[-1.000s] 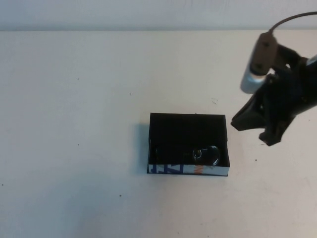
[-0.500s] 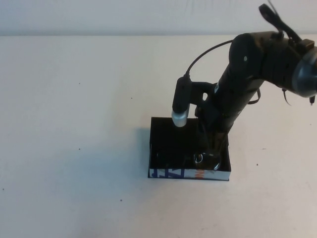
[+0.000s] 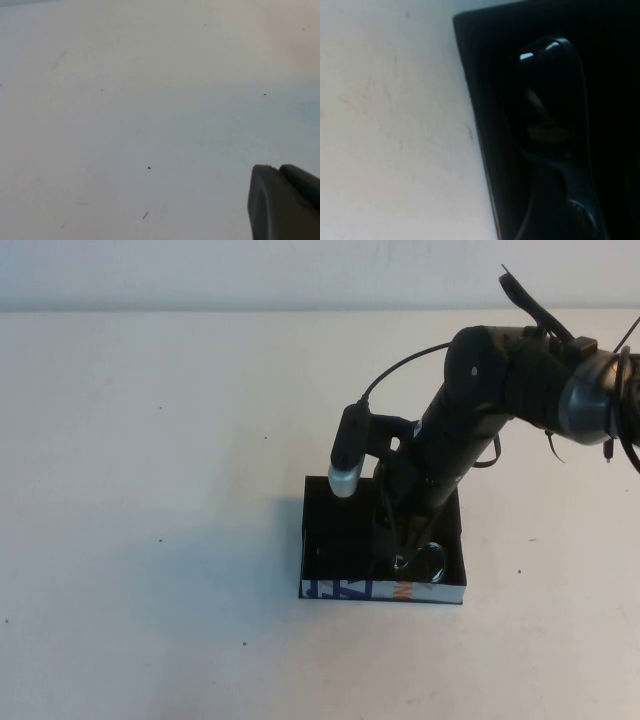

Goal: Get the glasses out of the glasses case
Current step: Pick up the glasses from the glasses case

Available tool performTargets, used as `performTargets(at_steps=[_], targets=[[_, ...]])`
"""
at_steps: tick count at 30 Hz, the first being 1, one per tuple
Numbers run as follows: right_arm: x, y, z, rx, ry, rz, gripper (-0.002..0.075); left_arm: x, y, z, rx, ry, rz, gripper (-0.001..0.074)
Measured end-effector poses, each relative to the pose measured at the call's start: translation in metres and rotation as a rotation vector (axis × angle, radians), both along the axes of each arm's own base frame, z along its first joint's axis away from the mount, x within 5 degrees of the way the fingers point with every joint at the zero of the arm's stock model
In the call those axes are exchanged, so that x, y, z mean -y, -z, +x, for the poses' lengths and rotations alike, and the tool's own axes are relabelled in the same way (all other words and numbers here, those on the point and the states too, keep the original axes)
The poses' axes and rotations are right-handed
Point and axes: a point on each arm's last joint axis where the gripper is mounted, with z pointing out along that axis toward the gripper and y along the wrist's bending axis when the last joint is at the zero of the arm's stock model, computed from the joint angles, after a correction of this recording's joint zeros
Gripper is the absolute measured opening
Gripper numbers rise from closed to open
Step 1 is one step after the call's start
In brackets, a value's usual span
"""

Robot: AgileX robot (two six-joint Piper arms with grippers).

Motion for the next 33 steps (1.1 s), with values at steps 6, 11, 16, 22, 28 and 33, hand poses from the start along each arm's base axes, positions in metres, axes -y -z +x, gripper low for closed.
performTargets(at_steps=[6, 11, 16, 22, 28, 33], targets=[[-0.002, 0.0, -0.001, -0.018, 0.0, 0.023, 0.0307, 0.0, 0.0, 0.0, 0.0, 0.0, 0.0, -0.0005], [-0.003, 0.0, -0.002, -0.018, -0.002, 0.023, 0.029, 0.0, 0.0, 0.0, 0.0, 0.0, 0.0, -0.0005], [-0.003, 0.005, 0.0, -0.025, -0.004, 0.015, 0.0304, 0.0, 0.0, 0.0, 0.0, 0.0, 0.0, -0.0005], [-0.004, 0.017, 0.002, -0.044, -0.004, -0.004, 0.0335, 0.0, 0.0, 0.0, 0.0, 0.0, 0.0, -0.0005], [-0.005, 0.018, 0.005, -0.021, 0.005, 0.005, 0.0339, 0.0, 0.0, 0.0, 0.0, 0.0, 0.0, -0.0005], [-0.006, 0.027, 0.006, -0.04, 0.005, -0.005, 0.0339, 0.0, 0.0, 0.0, 0.0, 0.0, 0.0, -0.0005]])
